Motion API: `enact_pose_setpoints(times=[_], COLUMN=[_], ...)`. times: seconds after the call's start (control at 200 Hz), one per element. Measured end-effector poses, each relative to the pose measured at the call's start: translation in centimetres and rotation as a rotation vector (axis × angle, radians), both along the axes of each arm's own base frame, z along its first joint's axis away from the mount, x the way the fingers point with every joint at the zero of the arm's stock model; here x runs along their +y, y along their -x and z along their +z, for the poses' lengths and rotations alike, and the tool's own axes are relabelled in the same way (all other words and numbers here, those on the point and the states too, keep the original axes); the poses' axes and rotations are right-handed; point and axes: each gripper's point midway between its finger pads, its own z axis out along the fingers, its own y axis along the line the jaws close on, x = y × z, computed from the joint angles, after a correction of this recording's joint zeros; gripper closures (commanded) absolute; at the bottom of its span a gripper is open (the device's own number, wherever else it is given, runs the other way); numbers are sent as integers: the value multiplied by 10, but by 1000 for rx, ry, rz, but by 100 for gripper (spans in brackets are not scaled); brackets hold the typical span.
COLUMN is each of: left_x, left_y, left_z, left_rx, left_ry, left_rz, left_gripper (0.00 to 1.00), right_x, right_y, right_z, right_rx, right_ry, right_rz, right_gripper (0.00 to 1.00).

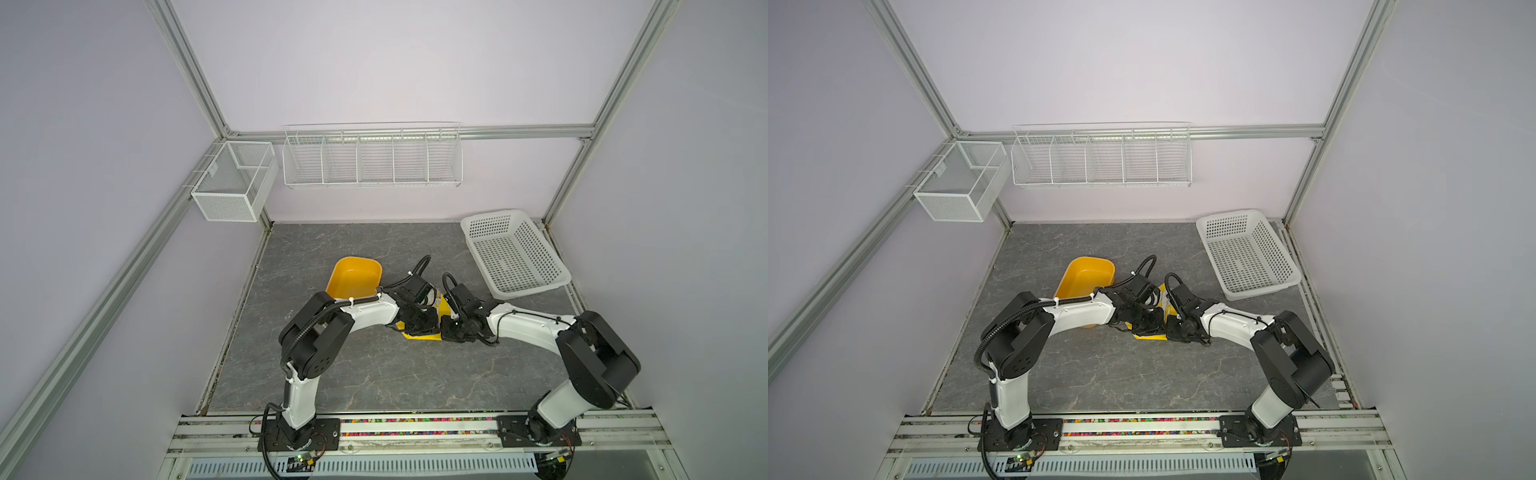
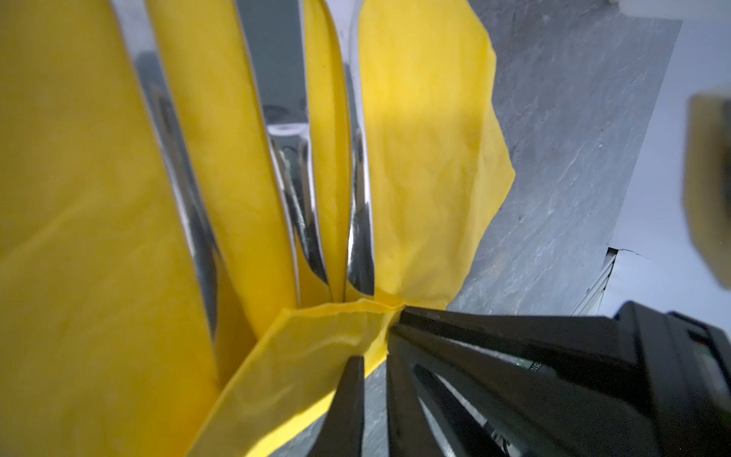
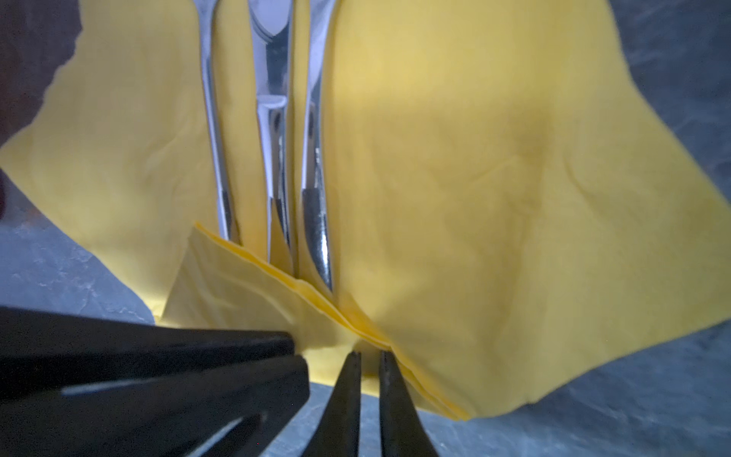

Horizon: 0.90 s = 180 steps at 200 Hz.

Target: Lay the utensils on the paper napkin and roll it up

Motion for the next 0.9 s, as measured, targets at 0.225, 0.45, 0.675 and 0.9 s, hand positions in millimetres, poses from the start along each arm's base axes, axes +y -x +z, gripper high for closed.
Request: enact_pose_setpoints(times=[0.225, 0.45, 0.675, 0.9], left_x=[0, 1, 2, 2], left_y=[0, 0, 1, 1], left_z=[-8, -9, -10, -10], left_rx=[16, 17, 19, 18], left_ry=[-11, -16, -20, -20], left_rz=[9, 10, 11, 11], left_gripper=[89, 89, 89, 89], right_x=[0, -11, -59, -66], right_y=[0, -3, -2, 3], right_z=[2, 34, 31, 16], right_rx=[-3, -82, -97, -55], right_ry=[-4, -60, -109, -135], right_rz=[-4, -72, -269, -323], right_gripper=[81, 75, 61, 59])
